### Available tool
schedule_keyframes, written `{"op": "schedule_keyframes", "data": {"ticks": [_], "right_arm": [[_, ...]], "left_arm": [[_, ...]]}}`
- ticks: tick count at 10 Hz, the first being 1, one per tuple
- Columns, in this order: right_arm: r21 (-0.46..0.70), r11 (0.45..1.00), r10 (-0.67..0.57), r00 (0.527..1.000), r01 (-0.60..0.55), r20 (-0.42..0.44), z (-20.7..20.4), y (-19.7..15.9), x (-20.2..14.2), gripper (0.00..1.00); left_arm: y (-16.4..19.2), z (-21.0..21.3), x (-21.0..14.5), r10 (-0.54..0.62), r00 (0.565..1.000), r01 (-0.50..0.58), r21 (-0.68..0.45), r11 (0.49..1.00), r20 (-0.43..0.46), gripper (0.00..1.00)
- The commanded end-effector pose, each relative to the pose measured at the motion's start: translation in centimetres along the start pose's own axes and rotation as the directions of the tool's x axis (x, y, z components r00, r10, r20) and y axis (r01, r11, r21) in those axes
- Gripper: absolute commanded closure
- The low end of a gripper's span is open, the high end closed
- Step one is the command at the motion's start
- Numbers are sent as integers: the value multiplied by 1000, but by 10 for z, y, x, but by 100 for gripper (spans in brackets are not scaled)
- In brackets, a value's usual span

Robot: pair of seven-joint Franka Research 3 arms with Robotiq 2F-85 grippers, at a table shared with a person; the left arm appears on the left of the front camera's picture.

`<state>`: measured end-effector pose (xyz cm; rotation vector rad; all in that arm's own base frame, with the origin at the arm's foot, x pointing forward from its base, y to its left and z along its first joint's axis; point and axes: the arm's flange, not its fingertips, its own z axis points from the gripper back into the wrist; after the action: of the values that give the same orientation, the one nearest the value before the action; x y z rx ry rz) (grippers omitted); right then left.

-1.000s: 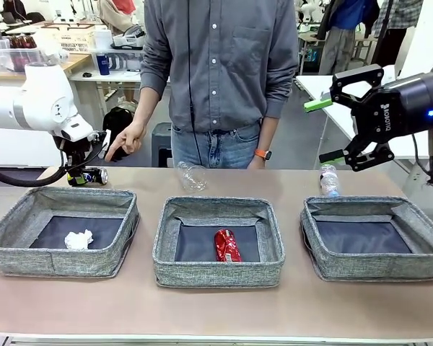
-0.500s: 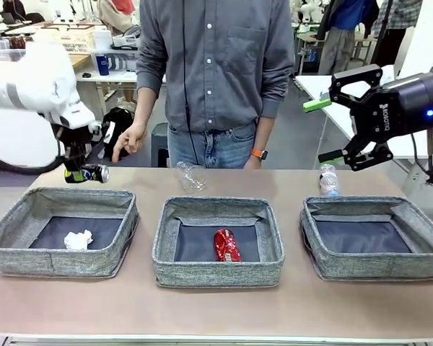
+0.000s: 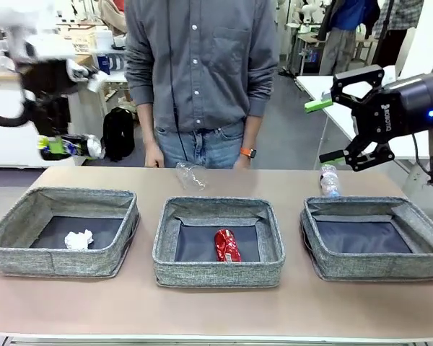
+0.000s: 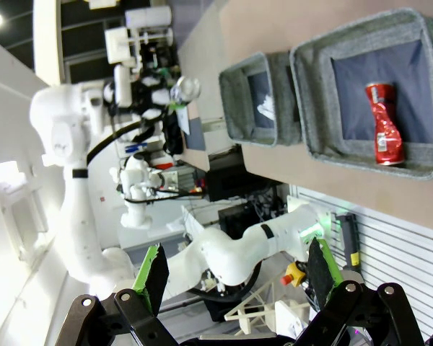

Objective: Sort the waste into the appropriate baskets.
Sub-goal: Pick up the waste item pointed out by the person.

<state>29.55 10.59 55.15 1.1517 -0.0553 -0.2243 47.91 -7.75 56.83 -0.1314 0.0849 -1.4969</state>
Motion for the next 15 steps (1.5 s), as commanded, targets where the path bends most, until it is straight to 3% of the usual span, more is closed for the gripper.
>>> {"op": "schedule_keyframes", "data": {"ticks": [1, 2, 3, 7, 8, 9, 10, 11, 12, 13, 14, 15], "right_arm": [[31, 999, 21, 1000, -20, -2, -3, 1, 2, 0], [31, 999, 21, 1000, -20, -2, -3, 1, 2, 0], [31, 999, 21, 1000, -20, -2, -3, 1, 2, 0], [31, 999, 21, 1000, -20, -2, -3, 1, 2, 0], [31, 999, 21, 1000, -20, -2, -3, 1, 2, 0], [-1, 1000, 0, 1000, 0, 0, 0, 0, 0, 0], [-54, 997, 55, 996, -51, 69, 37, 11, -17, 0], [-66, 996, 70, 993, -64, 97, 71, 8, -24, 0], [-72, 995, 75, 988, -65, 133, 102, -1, -32, 0], [-89, 995, 67, 984, -53, 164, 125, -15, -39, 0], [-47, 997, 75, 986, -69, 149, 137, -29, -41, 0], [11, 999, 35, 980, -38, 197, 137, -46, -37, 0]], "left_arm": [[-54, 10, -5, -78, 997, 80, -94, 992, 27, 89], [-92, 16, -8, -88, 996, 89, -64, 994, 9, 89], [-31, 14, 0, -27, 1000, 28, -52, 998, 14, 89], [-31, 14, 0, -27, 1000, 28, -52, 998, 14, 89], [-31, 6, 0, -39, 999, 40, -58, 998, 22, 57], [-37, 9, 25, 51, 993, -36, -136, 990, 102, 57], [-58, 28, 77, 168, 959, -135, -153, 979, 229, 57], [-82, 45, 124, 291, 912, -250, -170, 953, 290, 57], [-102, 56, 169, 381, 874, -349, -156, 924, 302, 57], [-123, 59, 207, 394, 877, -368, -144, 919, 274, 57], [-140, 58, 236, 418, 890, -396, -145, 907, 184, 57], [-155, 63, 267, 435, 890, -417, -140, 898, 138, 57]]}}
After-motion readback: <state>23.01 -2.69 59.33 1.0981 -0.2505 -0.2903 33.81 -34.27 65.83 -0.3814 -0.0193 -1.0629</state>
